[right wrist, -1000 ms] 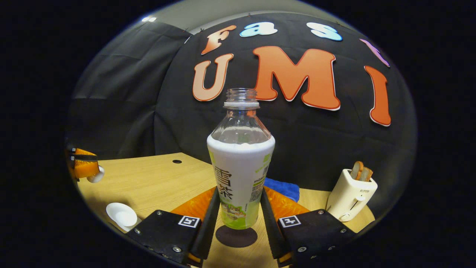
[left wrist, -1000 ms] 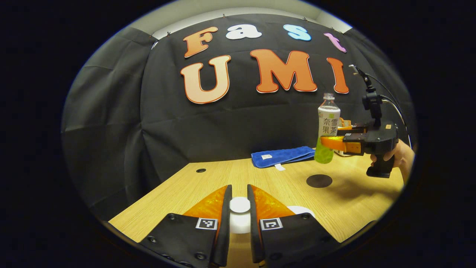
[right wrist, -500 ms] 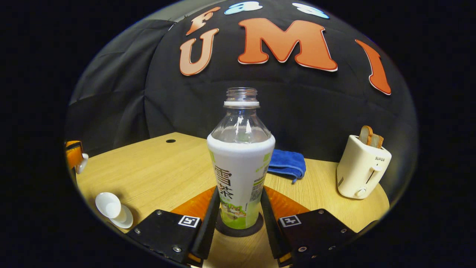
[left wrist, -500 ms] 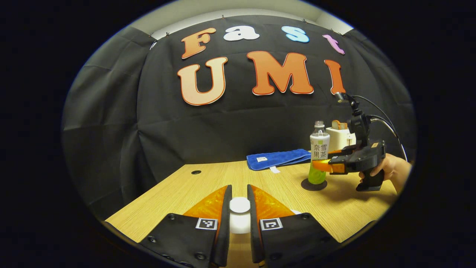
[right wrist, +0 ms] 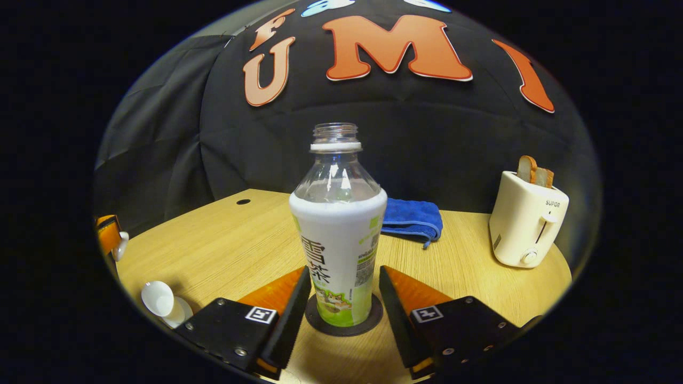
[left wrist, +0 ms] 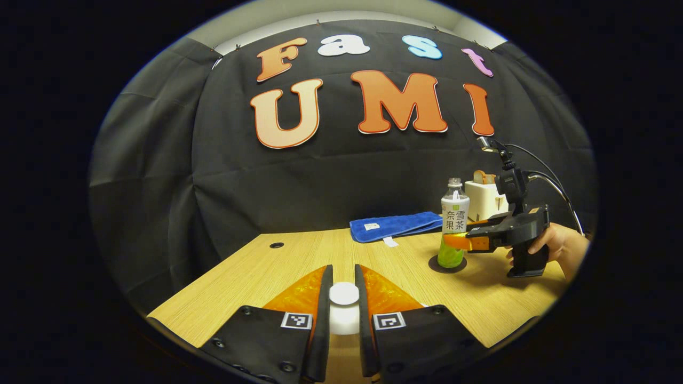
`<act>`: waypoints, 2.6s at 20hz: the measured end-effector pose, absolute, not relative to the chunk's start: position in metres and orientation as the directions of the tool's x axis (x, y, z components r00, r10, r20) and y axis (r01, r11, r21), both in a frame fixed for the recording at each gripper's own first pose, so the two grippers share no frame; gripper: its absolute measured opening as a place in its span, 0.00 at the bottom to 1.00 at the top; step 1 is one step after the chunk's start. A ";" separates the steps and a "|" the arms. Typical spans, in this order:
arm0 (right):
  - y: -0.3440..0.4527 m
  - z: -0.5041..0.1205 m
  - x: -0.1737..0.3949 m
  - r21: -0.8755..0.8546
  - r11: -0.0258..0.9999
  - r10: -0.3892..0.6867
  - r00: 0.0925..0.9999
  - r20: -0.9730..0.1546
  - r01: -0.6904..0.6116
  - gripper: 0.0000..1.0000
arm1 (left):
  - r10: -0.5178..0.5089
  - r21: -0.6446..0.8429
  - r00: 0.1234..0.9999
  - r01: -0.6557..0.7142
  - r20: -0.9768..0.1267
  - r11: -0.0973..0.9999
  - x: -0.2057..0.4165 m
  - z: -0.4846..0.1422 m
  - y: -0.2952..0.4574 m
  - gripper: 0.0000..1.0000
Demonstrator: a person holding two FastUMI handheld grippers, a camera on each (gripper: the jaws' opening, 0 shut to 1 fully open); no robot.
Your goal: Open the teacup lid with one hand, grasp the water bottle and pour water into the teacup with the other hand; after pouring, place the water bottle on the coaster and then close the teacup lid.
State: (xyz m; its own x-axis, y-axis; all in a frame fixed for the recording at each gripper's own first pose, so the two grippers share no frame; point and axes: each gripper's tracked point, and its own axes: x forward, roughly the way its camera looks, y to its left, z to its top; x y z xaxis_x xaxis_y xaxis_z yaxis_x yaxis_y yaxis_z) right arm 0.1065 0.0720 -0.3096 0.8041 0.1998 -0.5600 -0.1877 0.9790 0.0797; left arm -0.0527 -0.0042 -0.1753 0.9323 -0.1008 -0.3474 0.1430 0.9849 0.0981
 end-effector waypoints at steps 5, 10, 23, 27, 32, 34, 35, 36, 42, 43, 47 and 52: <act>0.063 -0.295 0.088 0.091 0.976 0.214 0.810 -0.547 -0.196 0.98 | -0.154 0.042 0.924 0.180 -0.351 0.983 -0.048 -0.183 -0.029 0.27; 0.047 -0.277 0.062 0.059 0.978 0.203 0.831 -0.517 -0.202 0.98 | -0.197 -0.020 0.893 0.207 -0.405 0.978 -0.052 -0.211 -0.048 0.26; 0.031 -0.245 0.026 0.021 0.979 0.193 0.876 -0.441 -0.205 0.98 | -0.227 -0.028 0.839 0.246 -0.495 0.969 -0.068 -0.256 -0.065 0.28; 0.024 -0.250 0.023 0.019 0.981 0.180 0.872 -0.456 -0.192 0.98 | -0.204 0.000 0.855 0.232 -0.478 0.973 -0.067 -0.251 -0.059 0.44; 0.026 -0.233 0.019 0.026 0.981 0.184 0.889 -0.419 -0.190 0.97 | -0.162 0.058 0.902 0.201 -0.400 0.978 -0.057 -0.218 -0.052 0.80; 0.024 -0.225 0.022 0.020 0.986 0.161 0.908 -0.387 -0.167 0.98 | -0.157 0.060 0.918 0.192 -0.365 0.980 -0.049 -0.199 -0.055 0.82; 0.022 -0.222 0.022 0.012 0.988 0.145 0.914 -0.380 -0.152 0.97 | -0.153 0.058 0.924 0.185 -0.351 0.981 -0.046 -0.190 -0.055 0.90; 0.019 -0.216 0.023 0.000 0.991 0.127 0.923 -0.364 -0.136 0.98 | -0.151 0.055 0.930 0.179 -0.335 0.982 -0.043 -0.179 -0.056 0.91; 0.023 -0.170 0.022 0.003 0.992 0.118 0.950 -0.290 -0.122 0.98 | -0.130 0.004 0.968 0.134 -0.214 0.991 -0.025 -0.105 -0.054 0.98; 0.026 -0.160 0.021 0.002 0.992 0.121 0.954 -0.273 -0.125 0.97 | -0.123 -0.007 0.973 0.124 -0.196 0.992 -0.022 -0.095 -0.050 0.94; 0.038 -0.124 0.013 -0.031 0.991 0.123 0.969 -0.215 -0.133 0.97 | -0.094 -0.011 0.986 0.093 -0.141 0.996 -0.019 -0.063 -0.038 0.95; 0.058 -0.109 0.001 -0.035 0.986 0.154 0.970 -0.189 -0.163 0.97 | -0.077 -0.009 0.989 0.076 -0.128 0.997 -0.027 -0.060 -0.031 0.98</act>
